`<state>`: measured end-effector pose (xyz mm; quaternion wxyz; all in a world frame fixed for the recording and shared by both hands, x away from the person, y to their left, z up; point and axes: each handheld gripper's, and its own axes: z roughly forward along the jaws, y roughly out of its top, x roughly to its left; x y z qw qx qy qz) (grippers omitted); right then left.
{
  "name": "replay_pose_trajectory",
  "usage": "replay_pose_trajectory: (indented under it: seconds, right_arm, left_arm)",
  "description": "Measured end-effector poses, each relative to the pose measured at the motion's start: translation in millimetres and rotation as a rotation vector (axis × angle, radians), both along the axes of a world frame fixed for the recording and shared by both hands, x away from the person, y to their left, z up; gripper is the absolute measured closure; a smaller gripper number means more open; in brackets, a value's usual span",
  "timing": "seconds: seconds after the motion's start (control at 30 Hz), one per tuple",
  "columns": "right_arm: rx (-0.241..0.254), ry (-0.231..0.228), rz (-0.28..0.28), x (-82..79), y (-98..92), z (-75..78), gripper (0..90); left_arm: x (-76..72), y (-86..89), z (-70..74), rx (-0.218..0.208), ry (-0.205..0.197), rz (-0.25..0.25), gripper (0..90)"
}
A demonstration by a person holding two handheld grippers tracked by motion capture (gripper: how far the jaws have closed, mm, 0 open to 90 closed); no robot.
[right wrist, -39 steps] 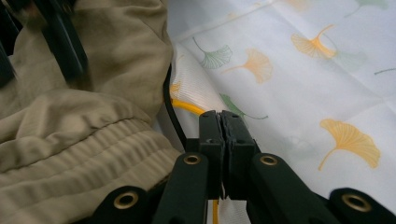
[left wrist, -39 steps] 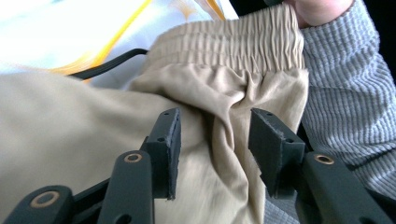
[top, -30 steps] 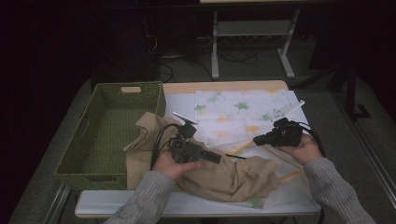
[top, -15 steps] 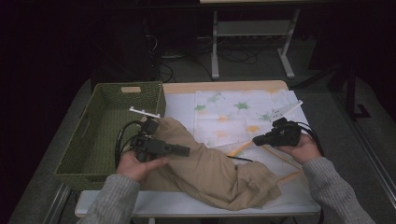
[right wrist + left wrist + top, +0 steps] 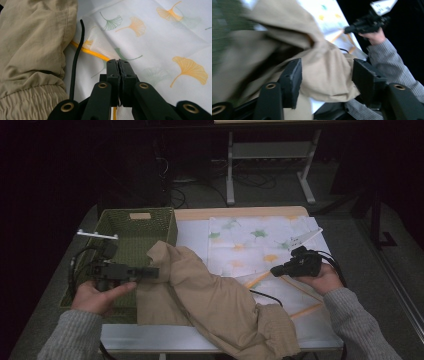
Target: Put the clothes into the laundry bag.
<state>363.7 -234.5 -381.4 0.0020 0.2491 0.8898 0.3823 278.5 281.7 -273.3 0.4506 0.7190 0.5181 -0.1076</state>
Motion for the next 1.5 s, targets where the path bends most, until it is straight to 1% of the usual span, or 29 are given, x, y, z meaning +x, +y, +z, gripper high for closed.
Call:
replay_pose_trajectory:
  seconds: [0.07, 0.1, 0.17, 0.2, 0.27, 0.37, 0.4, 0.47, 0.53, 0.6, 0.63, 0.7, 0.73, 0.8, 0.83, 0.9, 0.93, 0.97, 1.0, 1.03, 1.13, 1.2, 1.3, 1.33, 1.43, 1.5]
  right_arm:
    - [0.001, 0.002, -0.001, 0.0, -0.3, -0.2, 87.2]
    - [-0.001, 0.003, 0.001, 0.3, -0.4, -0.4, 87.1]
    - [-0.002, 0.003, 0.004, 0.3, -0.2, -0.4, 87.1]
    - [-0.001, 0.002, 0.004, 0.4, -0.3, -0.2, 87.1]
    - [0.0, 0.002, 0.006, 0.5, -0.2, -0.1, 87.1]
    - [0.0, 0.003, 0.008, 0.4, -0.1, 0.0, 87.1]
    - [0.0, 0.003, 0.009, 0.3, -0.1, 0.2, 87.1]
    - [-0.001, 0.003, 0.01, -0.1, 0.0, 0.8, 87.1]
    - [0.0, 0.0, 0.012, -0.2, 0.0, 1.1, 87.1]
    - [0.0, 0.001, 0.012, -0.3, 0.0, 1.3, 87.0]
    - [0.002, 0.001, 0.012, -0.4, -0.2, 1.3, 87.0]
    - [0.004, 0.001, 0.013, -0.6, -0.5, 1.4, 87.1]
    - [0.004, 0.001, 0.013, -0.7, -0.6, 1.5, 87.0]
    - [0.007, 0.001, 0.013, -1.1, -1.1, 2.1, 87.0]
    - [0.009, 0.001, 0.013, -1.0, -1.4, 2.1, 87.0]
    - [0.01, 0.002, 0.014, -0.9, -2.2, 2.1, 87.0]
    - [0.011, 0.004, 0.014, -0.9, -2.5, 2.2, 87.1]
    - [0.01, 0.005, 0.015, -0.7, -3.1, 2.3, 87.1]
    - [0.011, 0.006, 0.015, -0.7, -3.5, 2.4, 87.1]
    - [0.014, 0.006, 0.016, -0.5, -3.9, 2.5, 87.1]
    - [0.014, 0.008, 0.018, 0.1, -4.3, 2.2, 87.1]
    - [0.014, 0.009, 0.016, 0.1, -3.8, 1.9, 87.1]
    - [0.01, 0.011, 0.015, -0.1, -3.0, 2.3, 87.1]
    - [0.01, 0.01, 0.015, -0.1, -3.0, 2.4, 87.1]
    - [0.015, 0.012, 0.013, 0.1, -3.2, 3.1, 87.2]
    - [0.014, 0.015, 0.01, 0.2, -3.0, 3.4, 87.1]
  left_arm:
    - [0.1, 12.4, -3.1, 0.014, 0.005, 0.037, 40.0]
    - [0.5, 17.3, -5.5, 0.023, 0.011, 0.055, 37.9]
    - [2.2, 25.1, -12.2, 0.027, 0.023, 0.075, 37.2]
    - [3.6, 27.4, -15.9, 0.022, 0.031, 0.085, 35.8]
    - [6.6, 28.6, -23.7, 0.01, 0.046, 0.084, 34.3]
    - [12.3, 24.7, -37.1, -0.004, 0.087, 0.069, 32.3]
    - [14.0, 23.1, -41.1, -0.003, 0.1, 0.056, 31.9]
    - [17.2, 19.0, -48.1, 0.009, 0.122, 0.05, 31.9]
    - [19.9, 14.5, -53.2, 0.024, 0.131, 0.047, 33.1]
    - [22.6, 9.3, -57.0, 0.041, 0.145, 0.045, 39.5]
    - [23.9, 6.7, -58.6, 0.046, 0.146, 0.038, 40.8]
    - [26.4, 2.3, -60.3, 0.053, 0.149, 0.045, 48.2]
    - [27.7, 0.4, -61.3, 0.052, 0.147, 0.038, 51.2]
    - [29.1, -3.3, -61.8, 0.053, 0.137, 0.022, 62.7]
    - [29.6, -4.6, -61.9, 0.047, 0.133, 0.017, 68.4]
    - [30.2, -5.9, -61.7, 0.029, 0.13, -0.001, 76.0]
    - [30.2, -5.8, -61.0, 0.027, 0.129, -0.007, 79.8]
    - [30.3, -5.0, -60.1, 0.011, 0.131, -0.018, 83.2]
    - [29.8, -4.4, -58.6, -0.003, 0.124, -0.019, 85.9]
    - [29.2, -4.4, -56.7, -0.007, 0.116, -0.023, 87.7]
    - [28.3, -8.6, -53.7, -0.015, 0.114, -0.049, 88.7]
    - [27.7, -13.9, -52.1, -0.032, 0.111, -0.066, 89.1]
    - [27.1, -28.5, -49.6, -0.041, 0.102, -0.1, 89.4]
    - [26.9, -35.1, -48.6, -0.044, 0.097, -0.112, 89.4]
    - [27.7, -60.1, -44.8, -0.047, 0.088, -0.172, 89.5]
    - [29.8, -79.6, -44.1, -0.053, 0.095, -0.216, 89.5]
